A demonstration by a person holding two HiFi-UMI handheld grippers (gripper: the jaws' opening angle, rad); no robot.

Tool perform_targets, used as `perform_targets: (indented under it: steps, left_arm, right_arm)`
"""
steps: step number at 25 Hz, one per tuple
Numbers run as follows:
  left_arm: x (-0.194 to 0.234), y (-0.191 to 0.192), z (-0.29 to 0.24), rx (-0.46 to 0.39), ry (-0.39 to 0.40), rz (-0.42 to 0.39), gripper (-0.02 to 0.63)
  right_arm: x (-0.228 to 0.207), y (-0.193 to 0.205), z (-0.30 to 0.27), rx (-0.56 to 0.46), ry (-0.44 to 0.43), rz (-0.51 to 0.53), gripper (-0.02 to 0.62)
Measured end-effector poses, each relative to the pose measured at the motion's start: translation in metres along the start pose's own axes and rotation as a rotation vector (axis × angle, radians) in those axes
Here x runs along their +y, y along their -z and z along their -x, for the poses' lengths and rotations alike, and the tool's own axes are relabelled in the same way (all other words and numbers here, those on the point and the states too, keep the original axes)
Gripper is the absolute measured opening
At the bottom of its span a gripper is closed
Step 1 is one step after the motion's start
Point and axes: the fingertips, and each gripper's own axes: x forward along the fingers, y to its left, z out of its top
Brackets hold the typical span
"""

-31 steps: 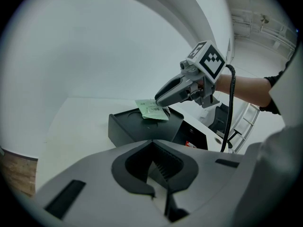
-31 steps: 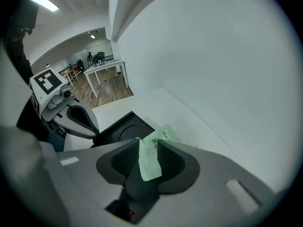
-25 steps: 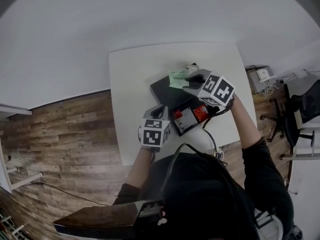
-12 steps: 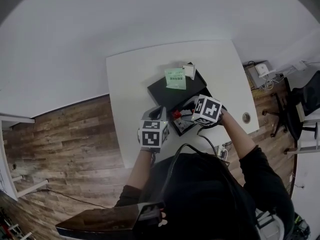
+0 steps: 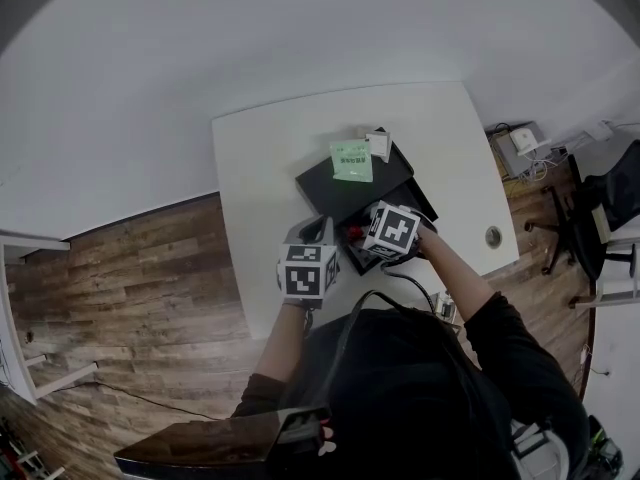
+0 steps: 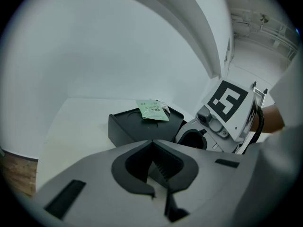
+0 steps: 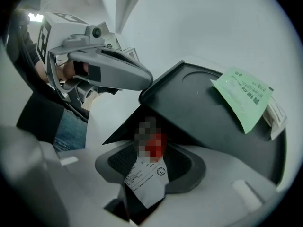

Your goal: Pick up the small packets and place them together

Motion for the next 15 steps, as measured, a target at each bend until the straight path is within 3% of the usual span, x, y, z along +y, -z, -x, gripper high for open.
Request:
perform_targets:
  steps: [4,8,15]
  left_arm:
    - [-0.001,0.0,0.001,-0.003,0.002,-0.001,-0.002]
    - [-0.001,0.0,0.001,-0.005,0.003,-0.001,-0.002]
    - [-0.002,0.0,0.001,-0.002,0.005,-0.005,-0.002]
  right_arm:
    - [-0.006,0.003,-0.003,0.022,0.098,0.016,0.14]
    - [-0.006,0.005,-0.01,0.051,0.166,0.075,0.099]
    - [-0.004,0.009,-0.007,0.052,0.155,0.071,0.05]
